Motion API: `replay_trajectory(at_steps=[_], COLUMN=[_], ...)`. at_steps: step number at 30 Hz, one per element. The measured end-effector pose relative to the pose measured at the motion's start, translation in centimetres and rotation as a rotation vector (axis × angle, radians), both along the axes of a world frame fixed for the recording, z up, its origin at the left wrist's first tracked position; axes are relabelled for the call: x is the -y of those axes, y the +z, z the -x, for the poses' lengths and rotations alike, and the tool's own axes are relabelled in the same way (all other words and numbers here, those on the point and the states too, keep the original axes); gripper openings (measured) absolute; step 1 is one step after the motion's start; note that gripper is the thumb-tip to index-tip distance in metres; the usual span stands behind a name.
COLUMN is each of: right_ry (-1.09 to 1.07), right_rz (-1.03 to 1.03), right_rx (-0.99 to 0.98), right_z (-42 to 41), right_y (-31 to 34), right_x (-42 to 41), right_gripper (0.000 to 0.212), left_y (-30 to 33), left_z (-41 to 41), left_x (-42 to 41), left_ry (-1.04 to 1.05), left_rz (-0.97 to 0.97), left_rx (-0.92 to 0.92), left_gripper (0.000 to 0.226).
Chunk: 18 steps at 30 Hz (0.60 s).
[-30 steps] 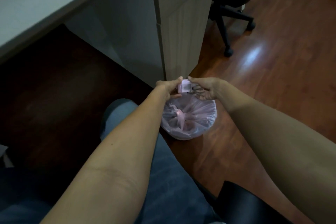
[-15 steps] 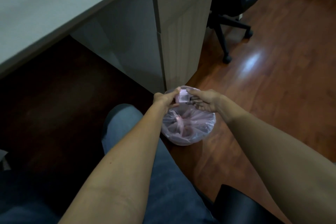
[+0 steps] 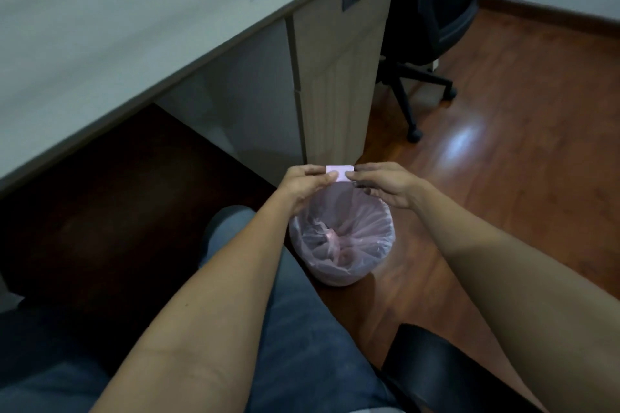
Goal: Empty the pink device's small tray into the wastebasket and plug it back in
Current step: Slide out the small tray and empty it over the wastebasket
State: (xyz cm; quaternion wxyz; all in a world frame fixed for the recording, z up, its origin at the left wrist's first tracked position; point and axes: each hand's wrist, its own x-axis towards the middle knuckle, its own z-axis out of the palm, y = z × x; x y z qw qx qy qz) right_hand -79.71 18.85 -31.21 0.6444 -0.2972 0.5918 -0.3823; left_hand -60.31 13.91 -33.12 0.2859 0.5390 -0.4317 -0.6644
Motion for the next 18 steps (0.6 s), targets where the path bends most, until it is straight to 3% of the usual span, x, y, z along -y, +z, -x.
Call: replay_trajectory(at_steps=[2,7,18], right_ry=[0.010,-0.008,0.020], right_rz=[0.055,0.171,0.453], right_rx=[0.031,-0.004,-0.048], right_z=[0.3,0.5,-0.6], right_y=[1.2,5.1,17.5], right_x=[-0.2,-0.3,0.3], right_gripper=[0.036,0.058,0.059], left_y=[1.4,5.7,18.9], left_z=[-0.2,-0.6,-1.7], left_x=[-0.2,-0.4,0.1], left_ry=[-0.048,-0.126,-0.190], left_rz=[0.103,0.302,0.630], left_rx=[0.027,0.014,0.097], left_gripper=[0.055,0.057,0.062])
